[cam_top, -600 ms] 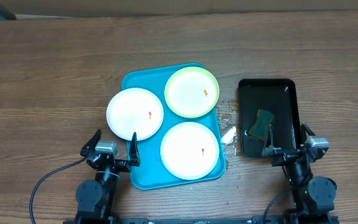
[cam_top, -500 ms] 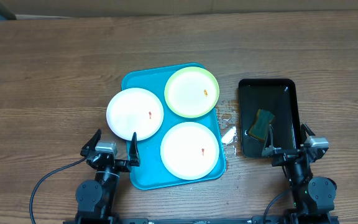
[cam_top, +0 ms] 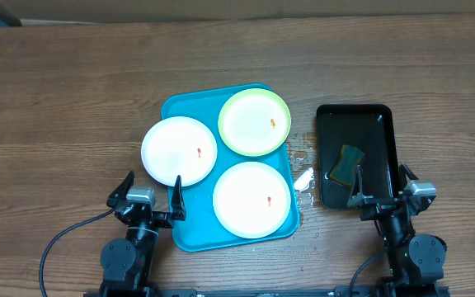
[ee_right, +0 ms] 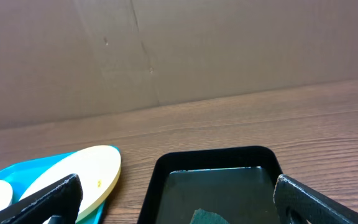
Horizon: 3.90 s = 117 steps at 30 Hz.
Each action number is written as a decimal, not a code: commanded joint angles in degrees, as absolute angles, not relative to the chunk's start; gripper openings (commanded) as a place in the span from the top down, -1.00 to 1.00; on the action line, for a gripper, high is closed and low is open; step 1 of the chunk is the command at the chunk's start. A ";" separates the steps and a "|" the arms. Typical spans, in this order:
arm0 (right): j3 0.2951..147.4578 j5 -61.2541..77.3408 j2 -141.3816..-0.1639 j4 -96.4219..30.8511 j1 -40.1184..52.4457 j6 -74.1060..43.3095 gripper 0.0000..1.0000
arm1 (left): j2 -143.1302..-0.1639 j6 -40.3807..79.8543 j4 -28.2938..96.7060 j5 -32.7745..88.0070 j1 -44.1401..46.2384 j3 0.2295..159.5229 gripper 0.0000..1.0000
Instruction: Clean dirty plates on tray and stack at the side
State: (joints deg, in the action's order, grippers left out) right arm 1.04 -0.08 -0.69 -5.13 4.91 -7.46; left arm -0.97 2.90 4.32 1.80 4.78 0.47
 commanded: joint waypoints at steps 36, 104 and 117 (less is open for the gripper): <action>0.47 -0.36 -0.38 -4.82 5.13 -7.25 -1.00 | -0.73 3.42 4.45 1.28 4.43 0.30 -1.00; 65.06 4.73 -106.43 -52.95 5.08 -25.80 0.28 | -60.12 9.28 67.05 24.93 4.54 80.25 -1.00; 73.03 10.39 -105.12 -62.39 4.64 -12.19 0.84 | -60.42 8.95 67.64 24.93 4.54 80.25 -1.00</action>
State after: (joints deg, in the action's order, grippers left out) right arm 69.49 8.82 -106.39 -61.32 4.86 -17.21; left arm -60.14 10.28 67.57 24.05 4.80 78.83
